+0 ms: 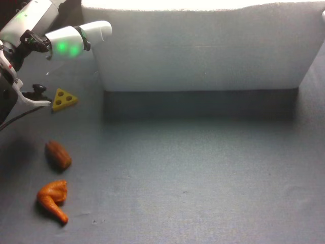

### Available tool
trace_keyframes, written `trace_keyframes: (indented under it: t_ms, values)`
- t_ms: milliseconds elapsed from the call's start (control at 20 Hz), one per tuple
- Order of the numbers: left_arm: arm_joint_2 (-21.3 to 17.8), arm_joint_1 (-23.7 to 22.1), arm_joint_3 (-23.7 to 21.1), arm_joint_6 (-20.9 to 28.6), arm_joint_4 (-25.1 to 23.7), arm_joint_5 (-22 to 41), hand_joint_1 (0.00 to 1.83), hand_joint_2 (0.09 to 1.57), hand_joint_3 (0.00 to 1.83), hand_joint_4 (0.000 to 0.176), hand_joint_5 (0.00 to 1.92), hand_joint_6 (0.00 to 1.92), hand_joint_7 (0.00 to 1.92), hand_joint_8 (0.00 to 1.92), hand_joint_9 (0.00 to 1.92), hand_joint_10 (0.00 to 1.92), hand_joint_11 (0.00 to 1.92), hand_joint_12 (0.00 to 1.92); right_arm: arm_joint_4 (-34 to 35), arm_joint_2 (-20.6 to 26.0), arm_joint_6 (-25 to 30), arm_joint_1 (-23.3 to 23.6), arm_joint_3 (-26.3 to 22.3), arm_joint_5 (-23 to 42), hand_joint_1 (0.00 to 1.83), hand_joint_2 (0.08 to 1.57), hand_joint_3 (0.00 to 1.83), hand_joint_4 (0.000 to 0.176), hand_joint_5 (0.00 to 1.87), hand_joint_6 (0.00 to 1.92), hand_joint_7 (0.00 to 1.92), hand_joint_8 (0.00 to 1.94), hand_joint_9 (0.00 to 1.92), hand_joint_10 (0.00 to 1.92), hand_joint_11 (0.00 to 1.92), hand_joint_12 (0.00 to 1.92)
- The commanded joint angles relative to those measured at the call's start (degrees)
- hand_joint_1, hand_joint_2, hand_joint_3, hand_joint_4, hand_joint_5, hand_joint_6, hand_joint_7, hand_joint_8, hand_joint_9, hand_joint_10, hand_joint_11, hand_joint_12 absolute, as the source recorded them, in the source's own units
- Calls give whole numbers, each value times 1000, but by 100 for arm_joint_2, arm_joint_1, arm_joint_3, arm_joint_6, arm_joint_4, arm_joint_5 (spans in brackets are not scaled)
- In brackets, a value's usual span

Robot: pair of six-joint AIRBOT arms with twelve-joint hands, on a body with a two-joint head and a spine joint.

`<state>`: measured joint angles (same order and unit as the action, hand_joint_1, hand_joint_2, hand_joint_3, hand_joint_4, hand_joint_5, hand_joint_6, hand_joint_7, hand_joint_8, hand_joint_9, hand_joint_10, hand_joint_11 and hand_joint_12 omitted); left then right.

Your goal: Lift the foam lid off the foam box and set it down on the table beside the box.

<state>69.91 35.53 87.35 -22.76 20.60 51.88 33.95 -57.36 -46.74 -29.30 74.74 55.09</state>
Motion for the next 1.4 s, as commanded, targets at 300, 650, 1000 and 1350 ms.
trace_keyframes:
  t_ms: [300, 650, 1000, 1350]
  values:
    - [-24, -23, 8, 53, -21, 731, 461, 1089, 0, 0, 144, 4, 26, 0, 0, 0, 0, 0, 31, 111, 1, -66, 88, 585, 654, 1233, 0, 0, 0, 0, 57, 161, 0, 594, 0, 1279]
    - [5, -55, 28, 52, -58, 689, 508, 1056, 0, 9, 171, 11, 0, 0, 0, 0, 0, 0, 33, 37, 1, -64, 223, 332, 635, 1192, 1, 0, 0, 0, 0, 0, 0, 0, 0, 1]
    - [20, -67, 35, 52, -72, 680, 419, 1067, 0, 2, 177, 7, 14, 3, 0, 0, 22, 13, 33, -63, 2, -62, 290, 211, 620, 1188, 0, 0, 0, 0, 0, 0, 7, 3, 0, 0]
    - [32, -81, 43, 52, -78, 676, 424, 1067, 0, 6, 177, 5, 16, 4, 0, 0, 21, 24, 31, -228, 4, -31, 412, 9, 588, 1203, 5, 0, 0, 0, 0, 0, 0, 0, 0, 0]
